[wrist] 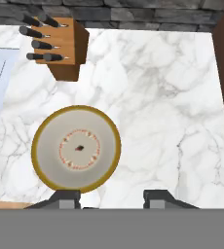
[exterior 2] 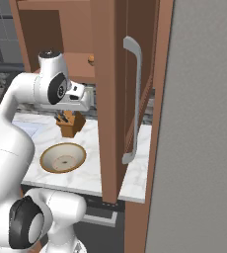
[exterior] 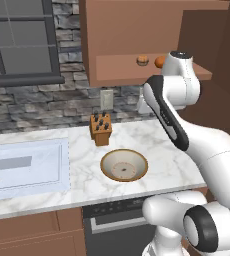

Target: Pick the tangerines from the cabinet and place them in one bowl. Pick the pear from the sink and place it in the other bowl.

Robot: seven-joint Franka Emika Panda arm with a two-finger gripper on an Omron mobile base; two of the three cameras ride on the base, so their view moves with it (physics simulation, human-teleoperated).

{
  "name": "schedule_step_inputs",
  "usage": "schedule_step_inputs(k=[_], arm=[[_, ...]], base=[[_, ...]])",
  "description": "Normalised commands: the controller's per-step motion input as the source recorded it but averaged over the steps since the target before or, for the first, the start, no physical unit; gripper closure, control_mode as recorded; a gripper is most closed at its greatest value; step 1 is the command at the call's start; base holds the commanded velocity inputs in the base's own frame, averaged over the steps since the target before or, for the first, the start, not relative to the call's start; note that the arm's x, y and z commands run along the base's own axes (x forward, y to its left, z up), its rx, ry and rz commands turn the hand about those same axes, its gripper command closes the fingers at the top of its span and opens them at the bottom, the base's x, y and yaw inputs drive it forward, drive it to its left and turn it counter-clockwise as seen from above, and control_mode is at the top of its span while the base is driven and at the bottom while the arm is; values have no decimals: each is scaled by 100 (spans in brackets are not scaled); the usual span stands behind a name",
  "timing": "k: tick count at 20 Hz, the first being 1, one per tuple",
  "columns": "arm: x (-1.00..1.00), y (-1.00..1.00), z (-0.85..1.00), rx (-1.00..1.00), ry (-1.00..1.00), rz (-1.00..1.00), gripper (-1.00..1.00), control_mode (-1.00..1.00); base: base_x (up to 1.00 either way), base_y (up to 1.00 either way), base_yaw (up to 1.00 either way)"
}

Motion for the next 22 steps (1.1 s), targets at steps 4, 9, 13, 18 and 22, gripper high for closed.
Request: schedule_step_inputs(k=[4,9,13,18,22], arm=[[-1,0,9,0,-7,0,-100,-100],[-11,0,31,0,-21,0,-100,-100],[-17,0,35,0,-24,0,-100,-100],[-10,-7,34,0,-23,0,-100,-100],[-2,-12,27,0,-22,0,-100,-100]], base=[[0,0,0],[0,0,0],[0,0,0],[0,0,0],[0,0,0]])
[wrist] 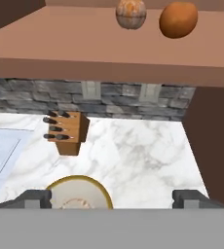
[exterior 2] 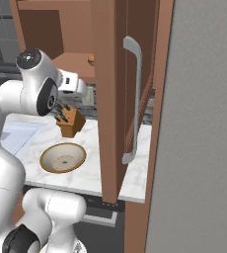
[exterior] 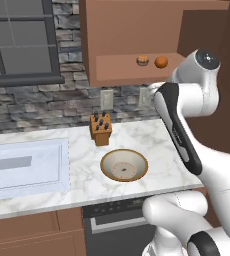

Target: Pick the tangerines from the cabinet and place them in one bowl. Pick the pear from the sink and place it in the other bowl.

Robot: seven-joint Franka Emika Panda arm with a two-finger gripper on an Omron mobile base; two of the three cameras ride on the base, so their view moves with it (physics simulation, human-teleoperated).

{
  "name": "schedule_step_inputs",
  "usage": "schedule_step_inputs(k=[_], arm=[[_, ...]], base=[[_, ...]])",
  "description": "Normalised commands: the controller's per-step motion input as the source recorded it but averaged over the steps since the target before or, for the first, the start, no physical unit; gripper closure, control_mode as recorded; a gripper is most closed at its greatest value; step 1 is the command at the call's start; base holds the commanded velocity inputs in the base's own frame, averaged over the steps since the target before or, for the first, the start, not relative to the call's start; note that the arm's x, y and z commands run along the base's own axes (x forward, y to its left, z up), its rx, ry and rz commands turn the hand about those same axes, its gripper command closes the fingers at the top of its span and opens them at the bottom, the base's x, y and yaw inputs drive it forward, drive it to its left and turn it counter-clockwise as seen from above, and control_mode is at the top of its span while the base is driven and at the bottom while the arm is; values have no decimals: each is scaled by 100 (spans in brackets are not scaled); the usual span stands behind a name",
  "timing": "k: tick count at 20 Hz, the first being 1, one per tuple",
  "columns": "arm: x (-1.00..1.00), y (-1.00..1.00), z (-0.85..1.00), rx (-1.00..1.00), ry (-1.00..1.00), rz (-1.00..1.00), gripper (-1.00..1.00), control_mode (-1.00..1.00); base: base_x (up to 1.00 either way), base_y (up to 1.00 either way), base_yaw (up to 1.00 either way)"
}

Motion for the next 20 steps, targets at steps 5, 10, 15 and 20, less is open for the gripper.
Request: schedule_step_inputs(k=[5,10,15,20], arm=[[0,-16,24,0,-19,0,-100,-100],[1,-19,15,0,-13,0,-100,-100],[7,-11,14,0,-12,0,-100,-100],[15,-7,17,0,-9,0,-100,-100]], base=[[0,0,0],[0,0,0],[0,0,0],[0,0,0]])
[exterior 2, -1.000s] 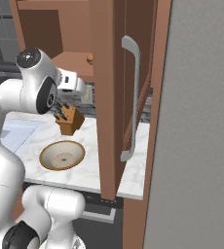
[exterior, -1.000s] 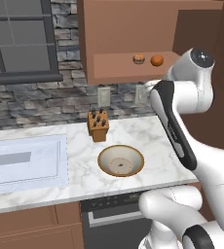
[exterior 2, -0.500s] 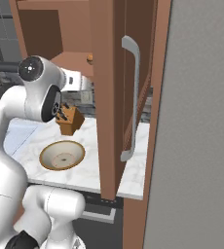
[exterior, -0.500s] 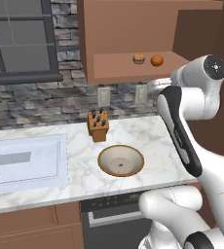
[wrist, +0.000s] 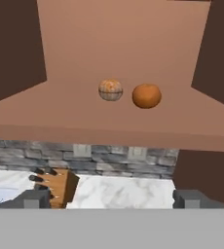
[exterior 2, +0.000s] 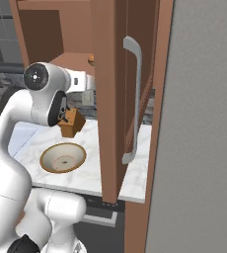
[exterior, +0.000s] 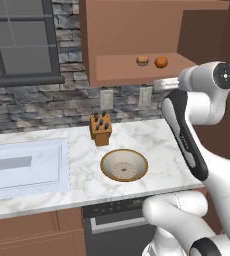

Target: Pick the tangerines from the cabinet and place them in one bowl. Pick the pear from the sink and place it in the other bowl.

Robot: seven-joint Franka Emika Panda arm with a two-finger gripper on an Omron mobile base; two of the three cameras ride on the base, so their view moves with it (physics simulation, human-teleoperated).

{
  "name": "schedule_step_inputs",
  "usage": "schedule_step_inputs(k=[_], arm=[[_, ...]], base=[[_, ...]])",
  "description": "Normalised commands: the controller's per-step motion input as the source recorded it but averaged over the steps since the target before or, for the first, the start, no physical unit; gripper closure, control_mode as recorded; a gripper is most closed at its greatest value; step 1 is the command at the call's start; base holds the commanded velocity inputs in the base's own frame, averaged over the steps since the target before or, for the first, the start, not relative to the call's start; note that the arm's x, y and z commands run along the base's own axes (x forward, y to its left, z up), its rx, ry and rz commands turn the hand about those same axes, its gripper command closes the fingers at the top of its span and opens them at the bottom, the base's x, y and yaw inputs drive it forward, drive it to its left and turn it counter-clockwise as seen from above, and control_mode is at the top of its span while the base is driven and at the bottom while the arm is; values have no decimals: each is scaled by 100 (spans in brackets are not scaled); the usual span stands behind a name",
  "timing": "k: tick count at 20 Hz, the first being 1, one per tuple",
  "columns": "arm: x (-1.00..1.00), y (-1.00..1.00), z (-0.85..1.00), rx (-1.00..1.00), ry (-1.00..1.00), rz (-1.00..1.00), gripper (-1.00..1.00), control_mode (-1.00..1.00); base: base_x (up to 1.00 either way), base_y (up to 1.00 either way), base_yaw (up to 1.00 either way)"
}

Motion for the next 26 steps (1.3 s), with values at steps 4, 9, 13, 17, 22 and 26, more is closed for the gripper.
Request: schedule_step_inputs(k=[4,9,13,17,22,26], arm=[[26,-3,38,0,-3,0,-100,-100],[31,0,48,0,0,-2,-100,-100],[26,-1,32,0,0,-1,-100,-100],[19,-5,31,0,0,-1,-100,-100],[16,-12,28,0,0,0,-100,-100],[12,-16,12,0,0,0,-100,-100]], base=[[0,0,0],[0,0,0],[0,0,0],[0,0,0],[0,0,0],[0,0,0]])
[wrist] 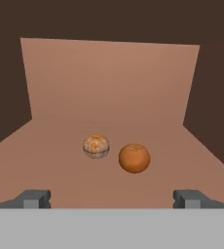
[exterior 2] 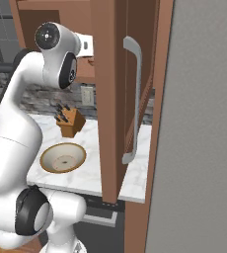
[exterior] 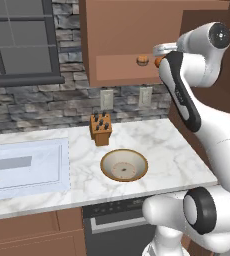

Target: Pick the tangerines from the cabinet and place them in one bowl. Pick the pear from the sink and place it in the other bowl.

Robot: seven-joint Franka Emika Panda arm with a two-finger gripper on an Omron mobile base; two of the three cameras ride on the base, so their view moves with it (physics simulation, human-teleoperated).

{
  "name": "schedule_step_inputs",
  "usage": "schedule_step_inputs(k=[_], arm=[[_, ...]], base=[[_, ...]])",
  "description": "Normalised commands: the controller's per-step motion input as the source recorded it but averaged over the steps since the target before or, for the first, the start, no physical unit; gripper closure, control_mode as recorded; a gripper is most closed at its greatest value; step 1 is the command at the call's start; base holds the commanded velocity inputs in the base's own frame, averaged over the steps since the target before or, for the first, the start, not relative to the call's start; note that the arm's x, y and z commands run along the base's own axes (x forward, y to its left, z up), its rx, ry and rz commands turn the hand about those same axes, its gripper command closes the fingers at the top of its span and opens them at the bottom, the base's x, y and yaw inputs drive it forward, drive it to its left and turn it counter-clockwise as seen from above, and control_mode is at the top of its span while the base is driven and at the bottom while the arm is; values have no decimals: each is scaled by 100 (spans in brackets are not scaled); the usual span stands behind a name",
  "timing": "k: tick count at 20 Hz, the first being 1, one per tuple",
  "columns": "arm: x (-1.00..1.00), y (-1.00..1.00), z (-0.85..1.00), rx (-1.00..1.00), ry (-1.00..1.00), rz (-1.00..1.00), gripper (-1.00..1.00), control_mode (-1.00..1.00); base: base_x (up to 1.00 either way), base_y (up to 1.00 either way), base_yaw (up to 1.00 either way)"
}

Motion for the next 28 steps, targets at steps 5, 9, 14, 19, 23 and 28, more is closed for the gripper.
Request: schedule_step_inputs(k=[5,9,14,19,23,28], arm=[[2,-18,0,0,0,0,-100,-100],[6,-18,0,0,0,0,-100,-100],[11,-5,-3,0,0,-1,-100,-100],[7,0,-20,0,0,-1,-100,-100],[1,0,-27,0,2,-1,-100,-100],[2,0,-30,0,2,0,-100,-100]], base=[[0,0,0],[0,0,0],[0,0,0],[0,0,0],[0,0,0],[0,0,0]])
